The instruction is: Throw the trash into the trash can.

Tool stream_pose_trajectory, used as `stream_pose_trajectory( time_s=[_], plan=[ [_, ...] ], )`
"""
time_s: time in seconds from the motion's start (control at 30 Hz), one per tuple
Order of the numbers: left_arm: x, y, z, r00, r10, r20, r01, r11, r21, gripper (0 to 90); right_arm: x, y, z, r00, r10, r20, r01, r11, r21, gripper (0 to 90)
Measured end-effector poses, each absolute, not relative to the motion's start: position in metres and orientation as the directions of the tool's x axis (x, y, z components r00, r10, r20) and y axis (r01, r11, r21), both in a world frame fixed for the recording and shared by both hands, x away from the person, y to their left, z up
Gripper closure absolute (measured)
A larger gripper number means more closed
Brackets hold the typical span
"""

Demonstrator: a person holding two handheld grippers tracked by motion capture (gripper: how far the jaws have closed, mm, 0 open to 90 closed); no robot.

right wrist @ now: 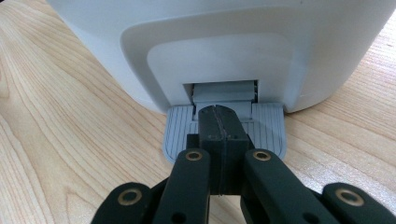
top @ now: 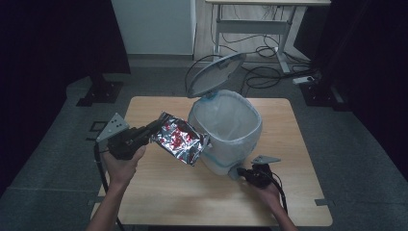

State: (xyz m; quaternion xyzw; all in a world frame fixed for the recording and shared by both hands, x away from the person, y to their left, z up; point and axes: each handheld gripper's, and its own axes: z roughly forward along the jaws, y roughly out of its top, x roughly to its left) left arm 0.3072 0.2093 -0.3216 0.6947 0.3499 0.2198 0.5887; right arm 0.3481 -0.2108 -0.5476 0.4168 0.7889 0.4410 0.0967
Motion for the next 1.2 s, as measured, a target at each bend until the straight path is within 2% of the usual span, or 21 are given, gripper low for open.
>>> stream_pose_trajectory(
  time_s=[1.2],
  plan=[
    [0.316, 0.196, -0.307, 0.666, 0.741, -0.085, 0.212, -0.078, 0.974, 90.0, 0.348, -0.211, -0.548, -0.635, 0.742, 0.216, 0.572, 0.264, 0.777, 89.7]
  ],
)
